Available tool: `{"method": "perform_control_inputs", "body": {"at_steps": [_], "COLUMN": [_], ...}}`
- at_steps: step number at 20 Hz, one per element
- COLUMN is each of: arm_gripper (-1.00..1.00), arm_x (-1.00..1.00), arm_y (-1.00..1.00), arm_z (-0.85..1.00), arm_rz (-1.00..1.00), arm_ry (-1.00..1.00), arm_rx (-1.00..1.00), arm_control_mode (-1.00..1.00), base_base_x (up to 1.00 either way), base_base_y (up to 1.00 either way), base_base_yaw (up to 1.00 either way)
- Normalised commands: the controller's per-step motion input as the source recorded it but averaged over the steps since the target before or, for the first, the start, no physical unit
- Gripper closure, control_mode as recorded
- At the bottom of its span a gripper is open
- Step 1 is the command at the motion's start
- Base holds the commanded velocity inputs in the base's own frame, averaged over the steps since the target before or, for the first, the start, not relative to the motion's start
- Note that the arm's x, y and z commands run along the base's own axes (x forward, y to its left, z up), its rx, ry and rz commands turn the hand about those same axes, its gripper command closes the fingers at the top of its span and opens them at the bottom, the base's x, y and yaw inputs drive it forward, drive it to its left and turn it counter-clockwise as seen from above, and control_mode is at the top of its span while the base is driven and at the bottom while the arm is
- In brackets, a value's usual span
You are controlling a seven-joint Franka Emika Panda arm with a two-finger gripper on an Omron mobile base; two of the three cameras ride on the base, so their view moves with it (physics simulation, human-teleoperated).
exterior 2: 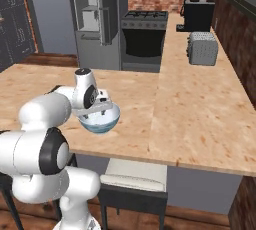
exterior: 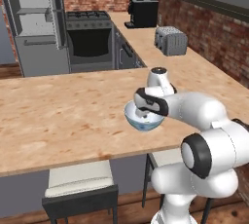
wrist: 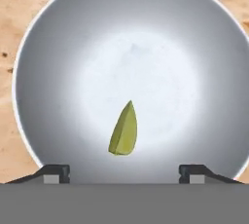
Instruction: There is a bowl on the dining counter. Grab a lemon wedge from the fridge and place it in the bowl. Then get the liquor bottle and glass cup from the cabinet and place them next to the bowl.
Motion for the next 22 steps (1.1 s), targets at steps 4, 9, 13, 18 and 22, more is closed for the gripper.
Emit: {"method": "perform_control_inputs", "body": {"at_steps": [4,9,13,18,22], "arm_gripper": [-1.0,-1.0,-1.0,-1.0,-1.0], "arm_x": [-0.43,-0.35,-0.39,-0.57,-0.63], "arm_y": [0.0,0.0,0.0,0.06,0.26], "arm_z": [0.58,0.76,0.78,0.79,0.73], "arm_rz": [0.03,0.05,0.05,0.04,0.01], "arm_ry": [-0.26,-0.24,-0.23,-0.2,-0.15], "arm_rx": [0.0,0.0,0.0,0.03,0.04], "arm_control_mode": [-1.0,-1.0,-1.0,-1.0,-1.0], "base_base_x": [0.0,0.0,0.0,0.0,0.0], "base_base_y": [0.0,0.0,0.0,0.0,0.0], "base_base_yaw": [0.0,0.0,0.0,0.0,0.0]}}
